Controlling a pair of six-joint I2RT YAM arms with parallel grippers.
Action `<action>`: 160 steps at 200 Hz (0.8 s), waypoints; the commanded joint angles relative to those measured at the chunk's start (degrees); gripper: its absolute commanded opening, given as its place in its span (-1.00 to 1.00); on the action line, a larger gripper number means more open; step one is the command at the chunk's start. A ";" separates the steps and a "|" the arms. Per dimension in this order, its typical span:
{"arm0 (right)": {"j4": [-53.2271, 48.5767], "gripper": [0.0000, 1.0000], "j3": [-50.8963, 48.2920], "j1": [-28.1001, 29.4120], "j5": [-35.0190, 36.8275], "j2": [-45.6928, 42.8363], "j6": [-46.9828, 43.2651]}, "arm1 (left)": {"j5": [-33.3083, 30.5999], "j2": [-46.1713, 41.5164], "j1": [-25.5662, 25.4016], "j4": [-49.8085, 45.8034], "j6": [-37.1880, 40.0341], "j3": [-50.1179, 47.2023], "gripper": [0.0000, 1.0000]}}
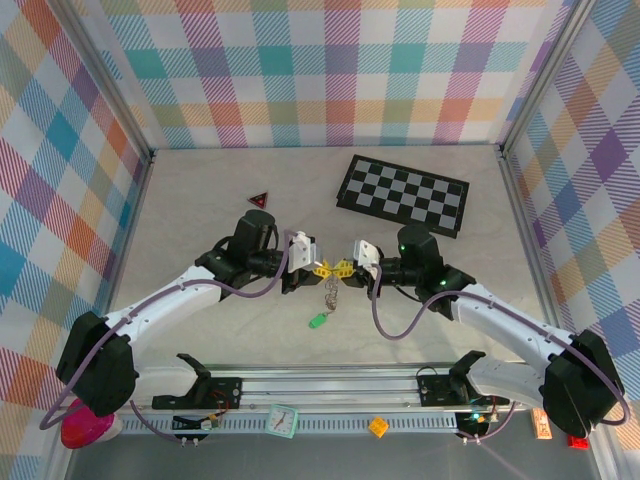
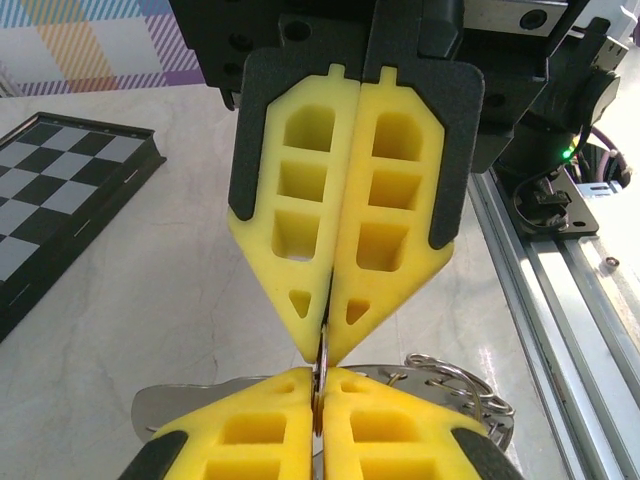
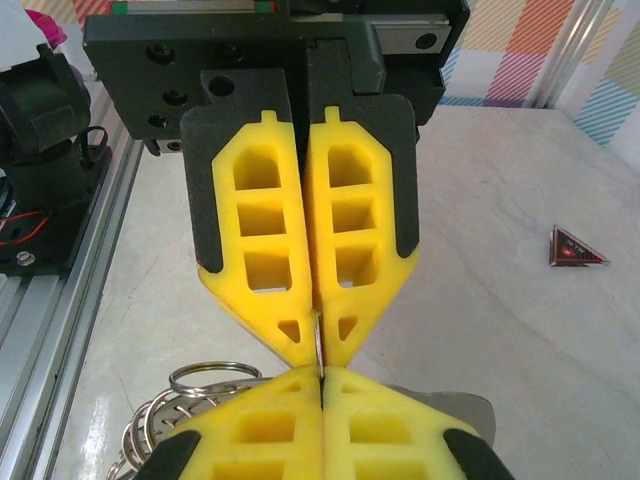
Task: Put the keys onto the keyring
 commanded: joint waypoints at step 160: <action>-9.72 -0.19 -1.67 2.23 19.51 -10.10 30.92 | -27.51 -9.71 0.08 5.91 -12.36 -2.54 -1.00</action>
